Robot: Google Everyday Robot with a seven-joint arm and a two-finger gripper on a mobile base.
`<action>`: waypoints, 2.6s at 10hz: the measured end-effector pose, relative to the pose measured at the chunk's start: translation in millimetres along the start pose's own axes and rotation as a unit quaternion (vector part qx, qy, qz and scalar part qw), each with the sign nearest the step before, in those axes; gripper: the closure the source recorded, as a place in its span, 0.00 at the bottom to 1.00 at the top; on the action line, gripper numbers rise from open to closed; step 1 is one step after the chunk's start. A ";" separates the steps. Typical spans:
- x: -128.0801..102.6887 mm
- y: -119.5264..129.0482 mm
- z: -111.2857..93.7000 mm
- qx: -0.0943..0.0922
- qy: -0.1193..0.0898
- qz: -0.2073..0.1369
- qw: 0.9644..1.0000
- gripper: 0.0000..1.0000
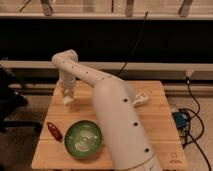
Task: Place the white sponge in the ceramic bowl
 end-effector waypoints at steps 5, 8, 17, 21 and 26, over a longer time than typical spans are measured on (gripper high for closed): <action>-30.7 25.7 -18.1 -0.001 -0.002 -0.001 1.000 1.00; -52.5 45.2 -26.5 -0.002 0.000 -0.004 1.000 1.00; -148.3 91.8 -42.6 -0.015 0.016 -0.040 0.999 1.00; -184.1 122.8 -36.0 -0.019 0.005 -0.048 0.999 1.00; -201.0 140.4 -20.5 -0.031 -0.002 -0.054 0.998 1.00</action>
